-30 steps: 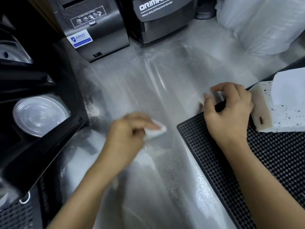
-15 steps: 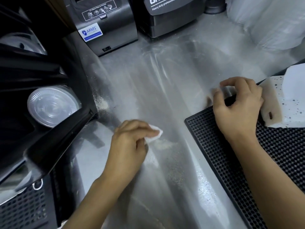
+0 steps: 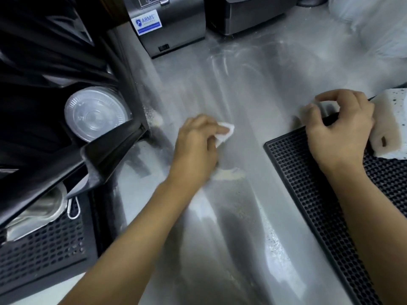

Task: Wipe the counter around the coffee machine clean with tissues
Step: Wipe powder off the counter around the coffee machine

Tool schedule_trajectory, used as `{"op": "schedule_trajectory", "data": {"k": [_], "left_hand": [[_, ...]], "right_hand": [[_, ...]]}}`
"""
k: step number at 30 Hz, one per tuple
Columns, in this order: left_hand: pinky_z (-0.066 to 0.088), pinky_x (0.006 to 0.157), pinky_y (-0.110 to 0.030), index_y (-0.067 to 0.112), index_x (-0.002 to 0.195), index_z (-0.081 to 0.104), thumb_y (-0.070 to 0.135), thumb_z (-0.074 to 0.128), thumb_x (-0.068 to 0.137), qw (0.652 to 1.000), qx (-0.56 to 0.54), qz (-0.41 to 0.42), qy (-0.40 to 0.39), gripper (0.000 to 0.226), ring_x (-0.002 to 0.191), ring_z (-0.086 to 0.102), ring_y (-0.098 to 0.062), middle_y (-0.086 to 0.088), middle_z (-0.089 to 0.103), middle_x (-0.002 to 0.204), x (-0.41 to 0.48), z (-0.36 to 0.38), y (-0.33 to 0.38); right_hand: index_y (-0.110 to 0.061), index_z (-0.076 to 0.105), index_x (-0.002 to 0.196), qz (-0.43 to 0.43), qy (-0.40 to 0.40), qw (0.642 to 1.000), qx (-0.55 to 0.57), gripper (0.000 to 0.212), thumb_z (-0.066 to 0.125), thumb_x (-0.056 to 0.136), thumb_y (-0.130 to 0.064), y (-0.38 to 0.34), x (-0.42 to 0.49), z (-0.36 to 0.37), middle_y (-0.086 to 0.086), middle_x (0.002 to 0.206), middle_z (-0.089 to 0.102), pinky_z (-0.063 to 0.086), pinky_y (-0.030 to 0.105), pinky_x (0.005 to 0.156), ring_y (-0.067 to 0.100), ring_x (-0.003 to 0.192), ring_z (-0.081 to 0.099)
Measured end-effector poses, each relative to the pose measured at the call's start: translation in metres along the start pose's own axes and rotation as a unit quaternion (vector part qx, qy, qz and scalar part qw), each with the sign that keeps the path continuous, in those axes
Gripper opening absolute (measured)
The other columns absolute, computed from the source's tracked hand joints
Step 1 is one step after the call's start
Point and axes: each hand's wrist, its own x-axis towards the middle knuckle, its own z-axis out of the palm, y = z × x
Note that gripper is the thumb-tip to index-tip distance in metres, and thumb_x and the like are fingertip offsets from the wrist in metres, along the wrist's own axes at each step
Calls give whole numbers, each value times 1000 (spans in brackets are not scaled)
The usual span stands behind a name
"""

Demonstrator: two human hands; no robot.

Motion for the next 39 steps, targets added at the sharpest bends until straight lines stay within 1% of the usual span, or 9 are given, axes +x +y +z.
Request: {"op": "schedule_trajectory", "data": {"k": [6,9,11,13,20,23,26,31,39], "left_hand": [[42,79,-8,19,93,76,-11,55,78,996,-27,-46,-77,40,88,62,-13,7,68,92,-48,-40,12],[41,79,-10,21,107,67,-5,57,82,994,-32,-85,-58,38,93,60,-9,8,67,96,-35,-50,23],[38,75,-4,24,113,57,1,57,85,992,-56,-100,-52,37,88,58,-3,14,64,93,-33,-53,32],[40,72,-4,23,112,52,1,57,85,990,-79,-108,-35,35,81,57,0,16,62,87,-35,-53,39],[42,83,-8,16,110,57,10,65,89,980,-120,-129,88,23,94,59,4,11,65,102,-60,-51,23],[35,88,-3,14,115,59,17,63,90,976,-84,-150,130,25,101,53,11,13,60,111,-89,-56,6],[32,100,-8,13,121,58,23,58,90,966,-91,-182,158,32,121,49,2,6,58,123,-108,-55,-3],[30,101,-8,20,126,53,27,57,91,969,-89,-188,130,36,125,46,-1,11,53,130,-108,-52,-9],[30,100,-7,16,131,52,24,55,94,972,-84,-184,115,38,124,45,4,18,52,129,-107,-51,-16]], "right_hand": [[-14,64,107,-117,-35,992,36,22,61,89,-27,-19,-13,-5,5,118,61,26,21,95,25,116,49],[-17,67,99,-167,-222,948,153,25,78,81,-29,-63,-36,-13,-5,102,66,34,6,88,2,99,56],[-21,68,89,-137,-369,898,195,29,86,67,-26,-87,-47,-15,-9,92,67,42,9,81,0,91,58],[-19,68,83,-150,-406,883,182,25,85,66,-16,-97,-51,-11,-7,86,67,46,18,79,8,86,60],[-25,61,92,-144,-351,914,146,31,68,82,3,-100,-42,20,-8,83,67,48,23,61,13,67,59],[-17,66,106,-153,-238,951,121,34,60,84,8,-101,-29,50,-1,99,65,39,6,72,13,85,56],[-6,69,107,-173,-161,968,85,34,53,83,11,-110,-5,84,10,107,65,36,12,77,21,92,56],[-5,76,94,-223,-237,946,-20,28,56,81,10,-111,13,125,17,98,66,52,38,78,31,93,60],[-5,77,79,-282,-217,935,9,35,60,58,18,-100,-72,78,11,77,70,46,23,60,30,71,62]]}}
